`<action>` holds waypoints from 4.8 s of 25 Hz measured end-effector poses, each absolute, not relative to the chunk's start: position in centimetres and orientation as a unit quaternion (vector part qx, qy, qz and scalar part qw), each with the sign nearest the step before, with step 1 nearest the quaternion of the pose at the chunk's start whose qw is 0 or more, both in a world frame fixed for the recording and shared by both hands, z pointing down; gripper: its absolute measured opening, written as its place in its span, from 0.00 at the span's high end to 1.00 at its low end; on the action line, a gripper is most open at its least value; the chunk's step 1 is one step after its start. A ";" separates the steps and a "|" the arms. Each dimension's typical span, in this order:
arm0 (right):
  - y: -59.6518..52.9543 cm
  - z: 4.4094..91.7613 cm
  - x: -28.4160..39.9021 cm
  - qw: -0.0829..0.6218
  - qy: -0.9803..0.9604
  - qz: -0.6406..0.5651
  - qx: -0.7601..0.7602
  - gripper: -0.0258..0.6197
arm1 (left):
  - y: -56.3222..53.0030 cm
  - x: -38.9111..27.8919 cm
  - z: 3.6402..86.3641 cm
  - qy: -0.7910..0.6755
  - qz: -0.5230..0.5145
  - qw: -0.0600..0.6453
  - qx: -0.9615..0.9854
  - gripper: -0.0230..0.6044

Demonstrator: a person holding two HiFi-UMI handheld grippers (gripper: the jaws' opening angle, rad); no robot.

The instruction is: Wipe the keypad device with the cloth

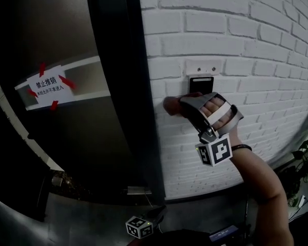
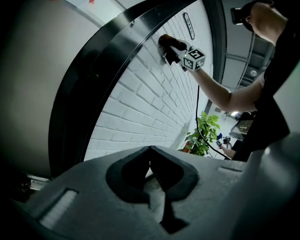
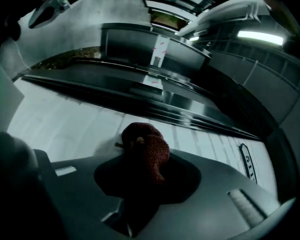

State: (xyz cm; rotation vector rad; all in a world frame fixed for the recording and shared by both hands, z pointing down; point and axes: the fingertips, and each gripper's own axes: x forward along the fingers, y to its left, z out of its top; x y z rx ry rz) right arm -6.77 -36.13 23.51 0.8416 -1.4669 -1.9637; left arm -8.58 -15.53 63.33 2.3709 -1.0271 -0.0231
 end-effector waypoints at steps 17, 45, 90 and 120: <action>-37.0 14.8 2.6 0.018 -0.751 -0.493 0.439 0.80 | -15.6 -7.3 63.5 -0.360 0.007 0.279 0.890 0.96; -36.1 31.4 -4.1 0.266 -0.614 -0.646 0.367 0.80 | -16.3 -7.5 63.5 -0.356 0.010 0.283 0.891 0.96; -13.3 62.2 8.3 0.061 -0.983 0.112 0.130 0.79 | -7.5 -3.1 63.9 -0.393 0.017 0.276 0.877 0.96; 11.0 66.6 6.7 0.038 -0.965 0.155 0.206 0.80 | 10.6 1.1 67.6 -0.304 0.025 0.271 0.913 0.96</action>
